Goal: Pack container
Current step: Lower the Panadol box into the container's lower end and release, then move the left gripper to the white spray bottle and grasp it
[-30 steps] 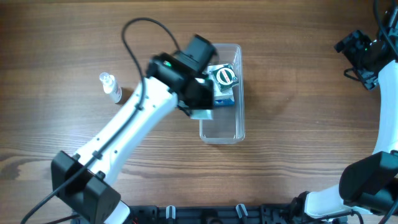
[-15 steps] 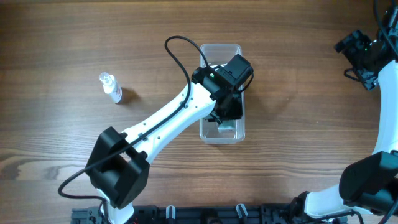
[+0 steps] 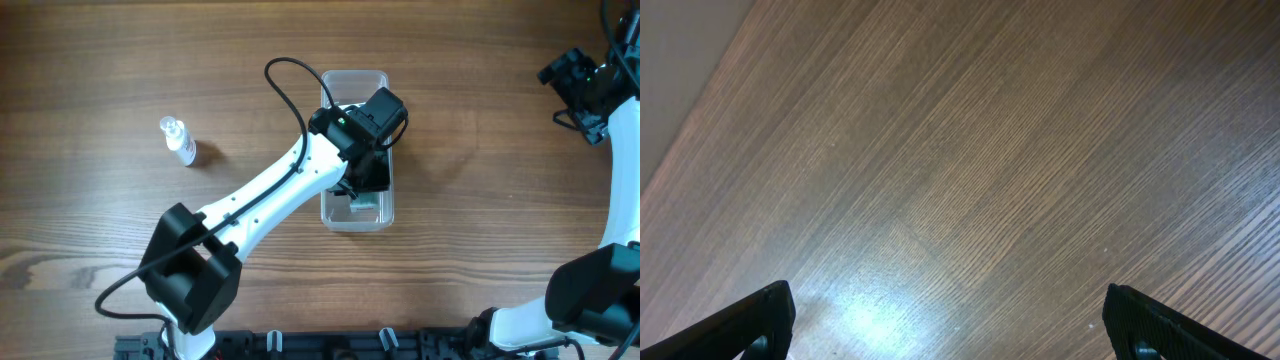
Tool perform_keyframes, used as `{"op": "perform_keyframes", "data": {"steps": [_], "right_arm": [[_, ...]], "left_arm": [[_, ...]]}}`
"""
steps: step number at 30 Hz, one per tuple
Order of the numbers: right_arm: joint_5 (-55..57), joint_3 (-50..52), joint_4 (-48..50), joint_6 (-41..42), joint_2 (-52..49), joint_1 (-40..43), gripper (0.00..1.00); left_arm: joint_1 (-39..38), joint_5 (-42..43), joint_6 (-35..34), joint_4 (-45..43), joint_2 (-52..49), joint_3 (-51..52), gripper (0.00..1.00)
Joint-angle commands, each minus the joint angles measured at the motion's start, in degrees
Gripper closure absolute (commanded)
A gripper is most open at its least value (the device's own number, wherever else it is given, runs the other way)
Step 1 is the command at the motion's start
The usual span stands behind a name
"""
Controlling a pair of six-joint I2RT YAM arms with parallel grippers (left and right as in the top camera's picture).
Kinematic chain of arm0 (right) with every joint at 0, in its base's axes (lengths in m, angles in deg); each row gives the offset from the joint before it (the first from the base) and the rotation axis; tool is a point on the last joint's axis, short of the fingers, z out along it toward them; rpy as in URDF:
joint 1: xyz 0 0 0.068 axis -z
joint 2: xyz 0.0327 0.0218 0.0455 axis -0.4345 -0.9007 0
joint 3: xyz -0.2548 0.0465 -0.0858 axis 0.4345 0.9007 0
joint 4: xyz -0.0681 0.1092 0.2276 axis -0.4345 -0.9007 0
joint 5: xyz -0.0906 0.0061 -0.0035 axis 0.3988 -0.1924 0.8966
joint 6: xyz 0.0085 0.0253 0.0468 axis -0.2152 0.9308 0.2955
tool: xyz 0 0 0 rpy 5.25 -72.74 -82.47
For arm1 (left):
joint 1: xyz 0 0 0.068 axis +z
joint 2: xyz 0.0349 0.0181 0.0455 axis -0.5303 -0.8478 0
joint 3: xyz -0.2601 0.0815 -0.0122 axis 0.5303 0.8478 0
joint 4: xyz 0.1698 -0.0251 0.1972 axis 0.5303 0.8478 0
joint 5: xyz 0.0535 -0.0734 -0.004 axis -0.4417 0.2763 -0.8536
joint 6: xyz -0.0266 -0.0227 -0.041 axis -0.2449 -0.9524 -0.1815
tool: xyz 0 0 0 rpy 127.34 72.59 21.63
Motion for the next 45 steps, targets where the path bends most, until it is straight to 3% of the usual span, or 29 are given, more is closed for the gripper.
{"op": "perform_keyframes", "data": {"steps": [1,15,16,17,21,23,28,30,34,40,45], "right_arm": [[1.0,0.3,0.2,0.8,-0.8,-0.1,0.00],[1.0,0.3,0.2,0.8,-0.8,-0.1,0.00],[1.0,0.3,0.2,0.8,-0.8,-0.1,0.00],[1.0,0.3,0.2,0.8,-0.8,-0.1,0.00],[1.0,0.3,0.2,0.8,-0.8,-0.1,0.00],[1.0,0.3,0.2,0.8,-0.8,-0.1,0.00],[1.0,0.3,0.2,0.8,-0.8,-0.1,0.00],[1.0,0.3,0.2,0.8,-0.8,-0.1,0.00],[1.0,0.3,0.2,0.8,-0.8,-0.1,0.00],[1.0,0.3,0.2,0.8,-0.8,-0.1,0.00],[1.0,0.3,0.2,0.8,-0.8,-0.1,0.00]], "left_arm": [[-0.3,-1.0,-1.0,0.0,-3.0,-0.6,0.48],[1.0,-0.2,1.2,0.2,-1.3,-3.2,0.42],[2.1,-0.4,4.0,2.3,0.6,-5.2,0.27],[2.9,-1.0,5.1,4.0,1.9,-6.3,0.21],[9.1,-10.0,7.1,12.9,8.2,-8.0,0.04],[14.2,-12.4,7.8,16.9,11.1,-8.0,0.01],[27.8,-12.4,20.7,21.5,14.0,-8.0,0.00],[33.7,-12.4,29.1,20.9,14.0,-8.0,0.00],[42.6,-12.3,38.6,18.7,13.9,-8.0,0.00],[51.4,-6.3,47.6,15.8,13.8,-6.6,0.00],[52.6,-4.7,53.1,11.6,10.8,-6.2,0.00]]}}
